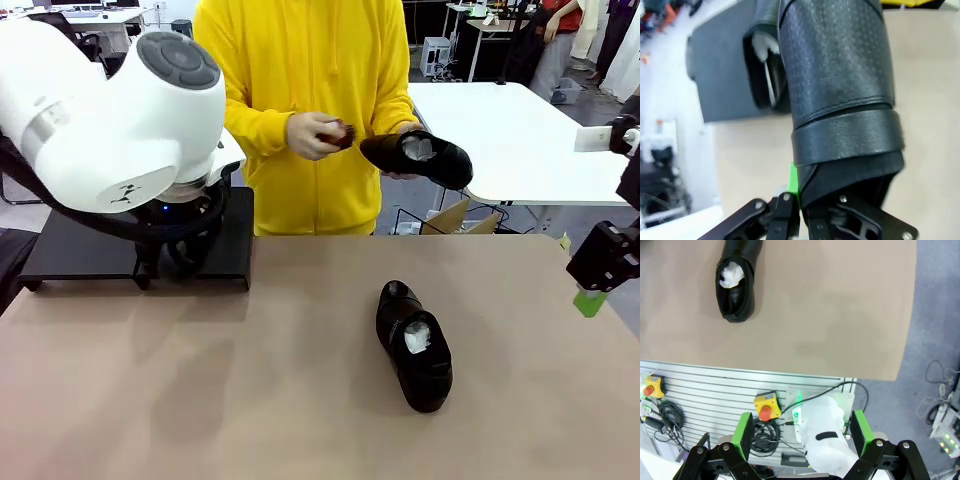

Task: Organize the shoes by placing them on the stand.
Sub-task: Place the Shoe from the middle of the table onto the Shoes Stand, then pick up one Shoe and place it in the middle of the table.

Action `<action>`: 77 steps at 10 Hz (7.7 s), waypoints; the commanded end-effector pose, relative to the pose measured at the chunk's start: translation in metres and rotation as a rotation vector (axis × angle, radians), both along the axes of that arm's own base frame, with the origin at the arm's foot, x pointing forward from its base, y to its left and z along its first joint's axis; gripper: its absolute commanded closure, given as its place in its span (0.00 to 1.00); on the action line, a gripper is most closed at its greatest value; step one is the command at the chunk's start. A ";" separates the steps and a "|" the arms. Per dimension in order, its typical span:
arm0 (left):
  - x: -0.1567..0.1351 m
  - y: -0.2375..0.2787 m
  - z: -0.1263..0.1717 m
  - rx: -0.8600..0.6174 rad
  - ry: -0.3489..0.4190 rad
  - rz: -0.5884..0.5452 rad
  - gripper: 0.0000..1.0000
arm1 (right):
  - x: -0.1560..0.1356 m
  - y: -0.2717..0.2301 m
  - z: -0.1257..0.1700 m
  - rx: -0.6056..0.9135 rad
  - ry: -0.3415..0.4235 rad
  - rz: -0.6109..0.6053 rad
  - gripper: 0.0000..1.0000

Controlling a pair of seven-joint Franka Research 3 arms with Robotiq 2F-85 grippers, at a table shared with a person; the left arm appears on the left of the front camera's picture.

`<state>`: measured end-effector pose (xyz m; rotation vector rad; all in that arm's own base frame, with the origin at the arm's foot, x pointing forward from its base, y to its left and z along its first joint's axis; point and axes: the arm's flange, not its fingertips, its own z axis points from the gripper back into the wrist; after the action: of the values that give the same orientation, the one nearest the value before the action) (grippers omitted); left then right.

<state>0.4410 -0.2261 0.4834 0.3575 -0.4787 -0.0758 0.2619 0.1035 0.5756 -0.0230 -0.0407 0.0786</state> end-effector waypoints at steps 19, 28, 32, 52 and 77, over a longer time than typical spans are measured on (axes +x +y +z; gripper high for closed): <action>0.113 0.019 -0.059 -0.205 -0.096 0.085 0.11 | 0.003 0.000 0.001 0.013 -0.010 0.003 0.00; 0.085 0.008 -0.018 -0.161 -0.126 0.070 0.00 | 0.003 0.000 0.001 0.013 -0.010 0.003 0.00; 0.085 0.008 -0.018 -0.161 -0.126 0.070 0.00 | 0.003 0.000 0.001 0.013 -0.010 0.003 0.00; -0.046 0.018 0.109 -0.546 0.161 -0.090 0.00 | 0.037 0.091 -0.041 -0.094 -0.054 0.327 0.00; -0.046 0.018 0.109 -0.546 0.161 -0.090 0.00 | 0.117 0.112 -0.197 0.032 -0.077 -0.054 0.17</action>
<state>0.3945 -0.2084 0.5908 -0.2014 -0.3317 -0.0591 0.3676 0.2088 0.3781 -0.0032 -0.1176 0.0172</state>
